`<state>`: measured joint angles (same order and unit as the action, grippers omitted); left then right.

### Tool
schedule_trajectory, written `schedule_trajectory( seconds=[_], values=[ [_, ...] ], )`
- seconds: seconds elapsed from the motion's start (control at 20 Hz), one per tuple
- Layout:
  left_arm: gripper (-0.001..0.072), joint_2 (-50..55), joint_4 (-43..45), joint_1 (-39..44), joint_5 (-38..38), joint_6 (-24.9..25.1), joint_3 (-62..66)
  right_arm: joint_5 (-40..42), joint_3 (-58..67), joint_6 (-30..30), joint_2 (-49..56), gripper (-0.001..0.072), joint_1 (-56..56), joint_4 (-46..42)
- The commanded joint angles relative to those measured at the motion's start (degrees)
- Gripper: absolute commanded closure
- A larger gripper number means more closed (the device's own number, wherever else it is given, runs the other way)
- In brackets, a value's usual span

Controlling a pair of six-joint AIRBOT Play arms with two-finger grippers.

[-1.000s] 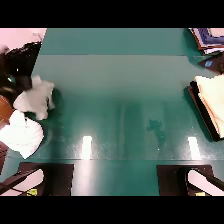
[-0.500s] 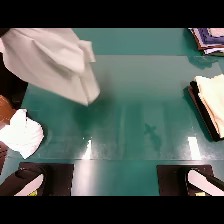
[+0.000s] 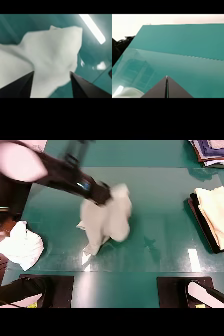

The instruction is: Fold the shirts.

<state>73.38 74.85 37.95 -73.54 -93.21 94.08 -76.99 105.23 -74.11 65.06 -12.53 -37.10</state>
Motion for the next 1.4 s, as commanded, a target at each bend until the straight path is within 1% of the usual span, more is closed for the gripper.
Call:
schedule_trajectory(
  seconds=[0.0,0.1,0.3,0.4,0.5,0.6,0.65,0.7,0.85,0.9,1.0,1.05,1.15,1.2,1.25,1.3,1.35],
  values=[
    [0.0171,6.8,-0.1,3.7,0.7,3.6,-2.3,-0.9,0.1,0.0,0.0,0.0695,0.0,-0.1],
    [0.017,6.7,3.1,0.3,0.1,3.6,-2.0,-1.3,0.1,0.0,0.0,0.0695,0.0,-0.3],
    [0.017,4.8,3.5,-13.3,-4.6,3.7,-2.1,-1.2,0.1,0.0,0.0,0.0695,0.0,-0.5],
    [0.017,4.9,2.5,-19.3,-4.9,3.8,-4.7,-1.2,0.1,0.0,0.0,0.0695,0.0,-0.5],
    [0.017,5.2,-1.7,-22.9,-2.4,6.3,-9.6,-1.2,0.1,0.0,0.0,0.0695,0.0,-0.5],
    [0.017,5.6,-5.9,-24.0,2.9,10.1,-16.5,-1.2,0.1,0.0,0.1,0.0695,0.0,-0.5],
    [0.017,6.4,-6.2,-23.9,4.8,11.2,-19.3,-1.3,0.1,0.0,0.2,0.0696,0.0,-0.4],
    [0.0169,7.5,-6.5,-23.9,6.1,11.2,-21.7,-1.3,0.0,0.0,0.2,0.0695,0.0,-0.5],
    [0.0169,12.0,-6.9,-23.9,6.6,11.2,-25.3,-1.9,0.0,0.0,0.2,0.0695,0.0,-0.5],
    [0.0169,13.4,-8.4,-23.9,6.6,11.4,-25.6,-2.0,0.0,0.0,0.2,0.0695,0.0,-0.5],
    [0.017,15.8,-13.6,-23.9,6.7,14.2,-25.7,-2.2,0.0,0.0,0.2,0.0695,0.0,-0.5],
    [0.0171,16.5,-15.0,-23.9,7.1,14.8,-25.7,-2.5,0.0,0.0,0.2,0.0695,0.0,-0.5],
    [0.0173,17.2,-15.6,-23.9,7.5,14.8,-25.7,-3.6,0.0,0.0,0.4,0.0695,0.0,-0.6],
    [0.035,17.2,-15.5,-23.9,7.8,14.8,-25.7,-4.5,0.0,0.0,0.5,0.0695,0.0,-1.2],
    [0.0625,17.1,-15.3,-23.9,7.9,14.8,-25.7,-5.5,0.0,0.0,0.5,0.0695,0.0,-3.3],
    [0.0676,17.1,-15.2,-23.9,8.0,14.9,-25.7,-6.7,0.0,0.0,0.5,0.0696,0.1,-5.3],
    [0.0675,17.1,-14.4,-24.1,7.6,14.8,-25.0,-8.5,0.0,0.0,0.5,0.0695,0.0,-7.4]
  ],
)
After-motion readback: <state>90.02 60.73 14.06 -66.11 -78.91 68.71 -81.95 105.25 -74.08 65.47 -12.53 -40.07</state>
